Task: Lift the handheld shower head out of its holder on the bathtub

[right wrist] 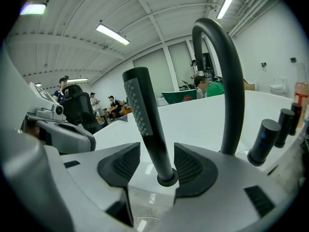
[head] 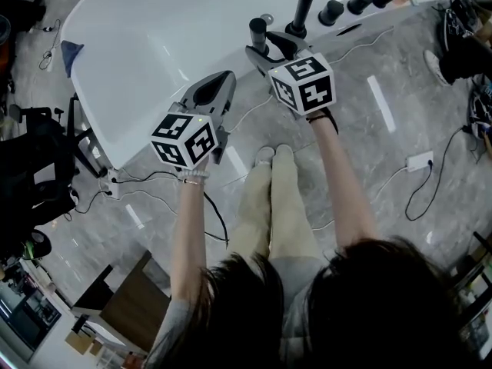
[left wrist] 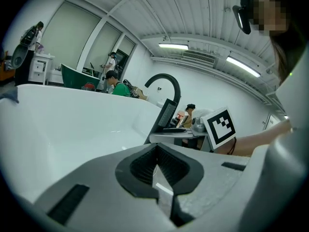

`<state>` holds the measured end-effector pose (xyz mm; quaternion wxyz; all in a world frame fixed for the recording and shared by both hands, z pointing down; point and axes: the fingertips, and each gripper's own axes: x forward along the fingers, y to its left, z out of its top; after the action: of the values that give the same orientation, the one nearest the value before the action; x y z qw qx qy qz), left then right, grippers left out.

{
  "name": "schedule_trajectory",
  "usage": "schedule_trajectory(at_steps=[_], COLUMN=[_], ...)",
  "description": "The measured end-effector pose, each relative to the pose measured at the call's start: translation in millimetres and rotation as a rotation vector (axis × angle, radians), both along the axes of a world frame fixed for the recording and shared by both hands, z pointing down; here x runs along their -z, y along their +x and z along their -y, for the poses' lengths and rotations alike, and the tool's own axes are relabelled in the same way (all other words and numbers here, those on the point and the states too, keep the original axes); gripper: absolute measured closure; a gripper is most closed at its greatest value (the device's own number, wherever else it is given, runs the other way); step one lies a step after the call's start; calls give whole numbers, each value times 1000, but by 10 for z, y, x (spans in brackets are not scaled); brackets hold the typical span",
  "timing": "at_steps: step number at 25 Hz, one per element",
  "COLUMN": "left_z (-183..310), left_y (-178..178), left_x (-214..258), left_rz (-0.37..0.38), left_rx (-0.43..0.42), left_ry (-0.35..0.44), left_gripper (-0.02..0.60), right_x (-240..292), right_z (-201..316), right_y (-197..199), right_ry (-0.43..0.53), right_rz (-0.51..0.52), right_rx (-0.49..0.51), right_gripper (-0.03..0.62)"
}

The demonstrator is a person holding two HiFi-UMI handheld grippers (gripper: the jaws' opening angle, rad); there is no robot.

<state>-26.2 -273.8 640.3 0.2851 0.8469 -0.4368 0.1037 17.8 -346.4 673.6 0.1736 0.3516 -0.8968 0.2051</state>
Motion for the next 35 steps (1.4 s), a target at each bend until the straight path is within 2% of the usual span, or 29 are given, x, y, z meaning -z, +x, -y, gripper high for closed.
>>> schedule_trajectory(at_steps=[11, 14, 25, 35], left_z=[24, 10, -19, -40], left_y=[-72, -101, -97, -65], left_x=[-120, -136, -143, -37], left_rz=[-12, -11, -13, -20], left_rx=[15, 18, 25, 32], left_ry=[-19, -23, -29, -12], left_gripper=[577, 577, 577, 577], right_x=[-127, -152, -132, 49], right_z=[146, 151, 140, 58], right_y=[-131, -144, -88, 27], right_ry=[-9, -5, 25, 49], right_rz=[-17, -46, -105, -89], right_rx=[-22, -18, 1, -35], right_gripper=[399, 433, 457, 459])
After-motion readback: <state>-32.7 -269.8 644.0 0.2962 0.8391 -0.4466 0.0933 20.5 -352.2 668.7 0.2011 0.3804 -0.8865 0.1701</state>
